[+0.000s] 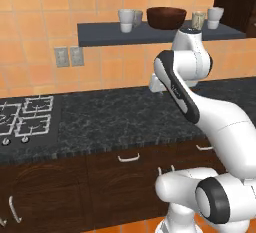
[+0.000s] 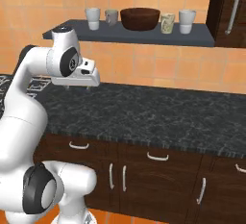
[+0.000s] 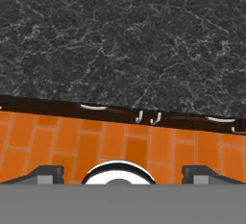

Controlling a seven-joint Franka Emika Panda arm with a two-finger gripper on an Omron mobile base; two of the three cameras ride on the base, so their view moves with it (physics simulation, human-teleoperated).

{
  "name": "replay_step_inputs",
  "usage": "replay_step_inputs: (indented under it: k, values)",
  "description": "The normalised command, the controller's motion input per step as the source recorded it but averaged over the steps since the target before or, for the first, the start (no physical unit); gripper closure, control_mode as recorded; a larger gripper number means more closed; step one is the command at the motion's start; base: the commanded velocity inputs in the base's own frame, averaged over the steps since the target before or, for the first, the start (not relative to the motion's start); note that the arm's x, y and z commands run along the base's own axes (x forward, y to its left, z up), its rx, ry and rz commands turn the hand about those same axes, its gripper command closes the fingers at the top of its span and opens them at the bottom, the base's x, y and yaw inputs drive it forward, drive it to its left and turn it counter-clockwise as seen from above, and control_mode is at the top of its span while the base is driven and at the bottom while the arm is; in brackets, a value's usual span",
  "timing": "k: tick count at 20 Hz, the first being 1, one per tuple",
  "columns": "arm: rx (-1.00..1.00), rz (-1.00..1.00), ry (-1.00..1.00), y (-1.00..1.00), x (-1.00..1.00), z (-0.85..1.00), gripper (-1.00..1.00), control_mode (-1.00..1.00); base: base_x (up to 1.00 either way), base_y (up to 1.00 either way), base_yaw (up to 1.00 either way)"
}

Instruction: Gather all objects into one cabinet and sort the glasses and bowls to opposite sides.

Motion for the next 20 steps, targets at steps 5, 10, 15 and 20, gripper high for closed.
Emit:
replay_step_inputs:
  k: [5,10,15,20]
  values:
    - [0.00,0.00,0.00,0.00,0.00,0.00,-1.00,1.00,-0.81,-0.12,-0.01]
    - [0.00,0.00,0.00,0.00,0.00,0.00,-1.00,1.00,-0.16,0.02,0.01]
    - [0.00,0.00,0.00,0.00,0.00,0.00,-1.00,1.00,-0.61,0.22,0.22]
    - [0.00,0.00,0.00,0.00,0.00,0.00,-1.00,1.00,-0.49,0.48,0.29]
